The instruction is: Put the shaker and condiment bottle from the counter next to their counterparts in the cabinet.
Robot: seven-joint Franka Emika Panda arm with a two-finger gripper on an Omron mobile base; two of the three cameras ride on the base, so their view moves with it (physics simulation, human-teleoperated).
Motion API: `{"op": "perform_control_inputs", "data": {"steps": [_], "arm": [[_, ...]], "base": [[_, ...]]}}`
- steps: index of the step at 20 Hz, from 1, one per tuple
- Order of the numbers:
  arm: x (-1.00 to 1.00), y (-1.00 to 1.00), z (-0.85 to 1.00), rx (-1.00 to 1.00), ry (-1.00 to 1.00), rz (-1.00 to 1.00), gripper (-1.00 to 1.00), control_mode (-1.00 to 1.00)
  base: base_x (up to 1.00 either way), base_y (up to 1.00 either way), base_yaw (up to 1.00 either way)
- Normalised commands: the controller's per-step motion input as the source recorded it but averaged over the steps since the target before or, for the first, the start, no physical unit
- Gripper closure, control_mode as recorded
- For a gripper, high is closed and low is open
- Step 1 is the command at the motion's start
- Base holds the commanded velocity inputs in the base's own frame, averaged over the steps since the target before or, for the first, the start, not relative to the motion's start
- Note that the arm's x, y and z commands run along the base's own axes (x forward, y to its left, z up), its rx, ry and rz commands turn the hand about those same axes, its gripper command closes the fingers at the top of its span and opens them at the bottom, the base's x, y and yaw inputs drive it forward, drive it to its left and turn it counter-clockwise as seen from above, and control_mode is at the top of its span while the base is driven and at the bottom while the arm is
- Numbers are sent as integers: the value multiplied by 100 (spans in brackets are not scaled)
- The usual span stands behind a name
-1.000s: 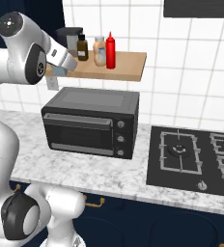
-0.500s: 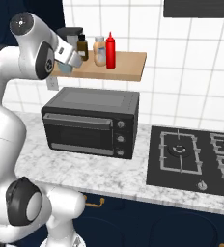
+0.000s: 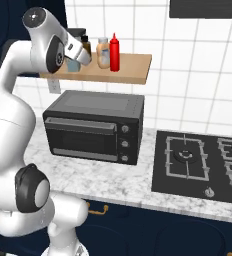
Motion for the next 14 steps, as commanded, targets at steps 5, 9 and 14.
{"op": "perform_control_inputs", "data": {"steps": [5, 9, 14], "arm": [[42, 0, 0, 0, 2, -1, 100, -100], [44, -1, 0, 0, 2, -1, 100, -100], [42, -2, 0, 0, 1, 0, 100, -100]], "base": [[0, 0, 0], [0, 0, 0], [0, 0, 0]]}}
